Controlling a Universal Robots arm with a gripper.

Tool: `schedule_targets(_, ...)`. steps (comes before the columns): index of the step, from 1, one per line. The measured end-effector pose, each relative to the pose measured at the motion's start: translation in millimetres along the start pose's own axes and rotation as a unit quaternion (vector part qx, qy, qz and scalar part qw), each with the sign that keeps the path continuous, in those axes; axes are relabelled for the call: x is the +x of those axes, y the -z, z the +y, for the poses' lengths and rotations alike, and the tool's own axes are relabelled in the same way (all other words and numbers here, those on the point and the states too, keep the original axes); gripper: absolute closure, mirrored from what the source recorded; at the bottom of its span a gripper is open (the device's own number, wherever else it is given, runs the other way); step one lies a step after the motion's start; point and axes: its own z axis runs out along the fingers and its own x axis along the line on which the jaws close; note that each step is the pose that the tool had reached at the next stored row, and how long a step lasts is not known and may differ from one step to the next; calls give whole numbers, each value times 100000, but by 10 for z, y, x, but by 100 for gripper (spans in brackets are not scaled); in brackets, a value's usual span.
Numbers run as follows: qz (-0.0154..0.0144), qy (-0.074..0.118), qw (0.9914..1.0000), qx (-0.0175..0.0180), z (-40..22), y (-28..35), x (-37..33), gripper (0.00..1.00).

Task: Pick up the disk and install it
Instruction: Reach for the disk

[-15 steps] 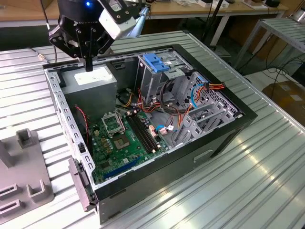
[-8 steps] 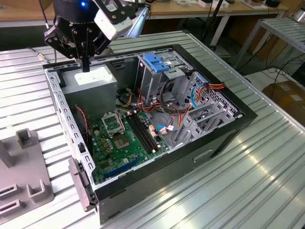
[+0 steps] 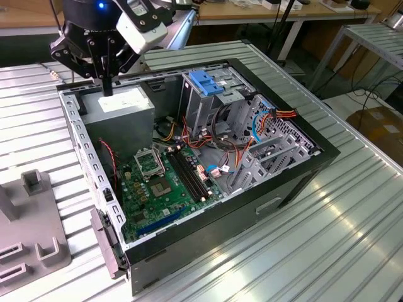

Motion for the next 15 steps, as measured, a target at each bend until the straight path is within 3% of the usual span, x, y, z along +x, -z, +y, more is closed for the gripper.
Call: schedule_targets(15, 0, 3, 100000, -2, -13, 5, 167, 90)
